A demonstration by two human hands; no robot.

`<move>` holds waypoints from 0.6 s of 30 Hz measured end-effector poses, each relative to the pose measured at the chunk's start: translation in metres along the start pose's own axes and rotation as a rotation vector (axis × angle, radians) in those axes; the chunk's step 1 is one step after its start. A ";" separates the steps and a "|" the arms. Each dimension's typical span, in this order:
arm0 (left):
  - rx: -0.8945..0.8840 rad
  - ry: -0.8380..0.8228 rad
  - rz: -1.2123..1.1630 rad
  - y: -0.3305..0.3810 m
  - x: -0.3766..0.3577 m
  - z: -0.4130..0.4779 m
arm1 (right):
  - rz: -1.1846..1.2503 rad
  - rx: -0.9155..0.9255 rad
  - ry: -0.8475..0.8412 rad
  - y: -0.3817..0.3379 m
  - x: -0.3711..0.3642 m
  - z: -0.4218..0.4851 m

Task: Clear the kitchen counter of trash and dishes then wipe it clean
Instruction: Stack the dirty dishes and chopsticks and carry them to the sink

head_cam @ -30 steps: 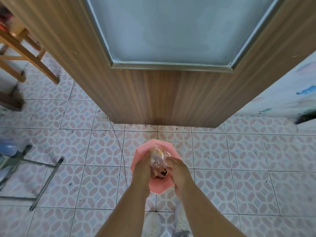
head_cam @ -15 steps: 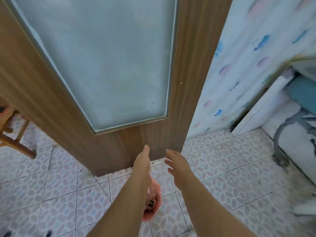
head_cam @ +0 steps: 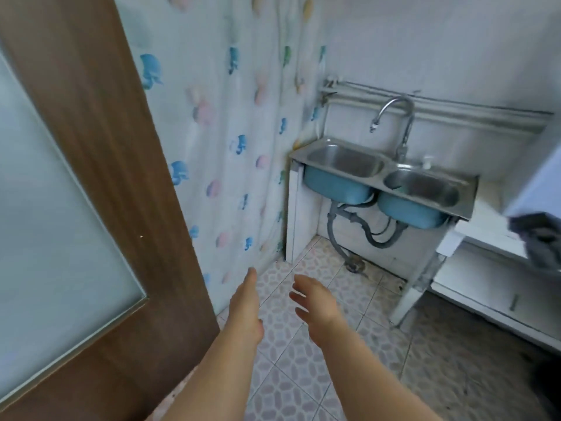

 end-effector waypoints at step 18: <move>-0.054 -0.554 0.414 -0.128 -0.310 -0.155 | 0.371 0.135 0.593 -0.080 0.356 0.014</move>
Point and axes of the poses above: each hand's wrist, its own z-axis towards the middle knuckle, its own x-axis out of the back of the hand, y = z × x, the point moved 1 cm from there along z, towards the middle knuckle, and after that the axes turned 12 degrees about y, right-handed, at the moved point
